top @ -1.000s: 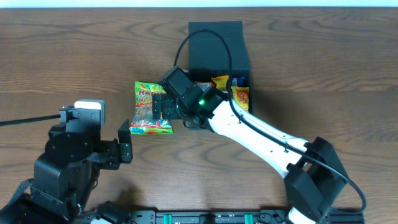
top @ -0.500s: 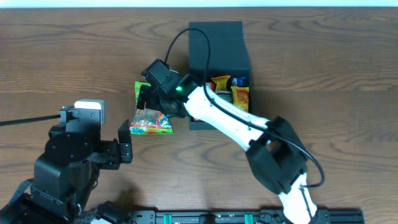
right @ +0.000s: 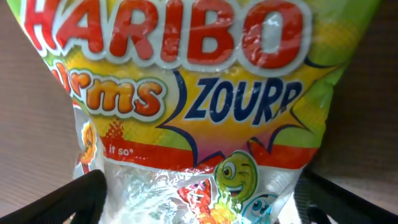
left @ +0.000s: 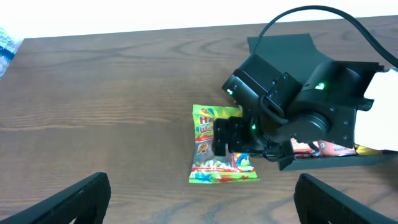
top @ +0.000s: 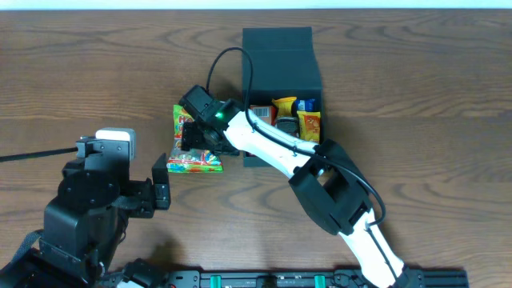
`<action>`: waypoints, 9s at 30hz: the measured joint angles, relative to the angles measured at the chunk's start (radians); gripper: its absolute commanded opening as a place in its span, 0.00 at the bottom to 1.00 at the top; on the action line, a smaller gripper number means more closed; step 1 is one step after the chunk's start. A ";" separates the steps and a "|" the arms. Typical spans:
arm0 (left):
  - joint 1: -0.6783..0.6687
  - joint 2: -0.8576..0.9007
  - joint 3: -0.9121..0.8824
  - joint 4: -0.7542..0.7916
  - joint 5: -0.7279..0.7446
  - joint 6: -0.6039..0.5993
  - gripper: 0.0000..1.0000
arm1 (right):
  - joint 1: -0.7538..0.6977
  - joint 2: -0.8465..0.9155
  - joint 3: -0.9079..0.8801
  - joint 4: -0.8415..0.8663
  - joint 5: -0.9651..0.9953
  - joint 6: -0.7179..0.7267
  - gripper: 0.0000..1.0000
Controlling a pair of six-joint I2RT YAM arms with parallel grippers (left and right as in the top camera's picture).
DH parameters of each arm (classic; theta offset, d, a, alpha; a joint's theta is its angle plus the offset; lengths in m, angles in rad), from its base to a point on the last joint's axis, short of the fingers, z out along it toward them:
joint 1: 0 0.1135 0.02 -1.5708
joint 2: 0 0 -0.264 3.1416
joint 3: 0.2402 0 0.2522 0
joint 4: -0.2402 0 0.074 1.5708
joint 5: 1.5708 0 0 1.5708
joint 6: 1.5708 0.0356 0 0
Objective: Pack container
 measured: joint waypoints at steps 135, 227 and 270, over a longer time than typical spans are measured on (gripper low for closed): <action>0.000 0.000 0.000 0.000 0.000 0.000 0.95 | -0.239 -0.764 -0.745 0.277 0.310 -0.385 0.02; 0.000 0.000 0.000 0.000 0.000 0.000 0.95 | -0.207 -0.721 -0.762 0.064 0.238 -0.287 0.01; 0.000 0.000 0.000 0.000 0.000 0.000 0.95 | -0.177 -0.818 -0.728 0.140 0.392 -0.353 0.02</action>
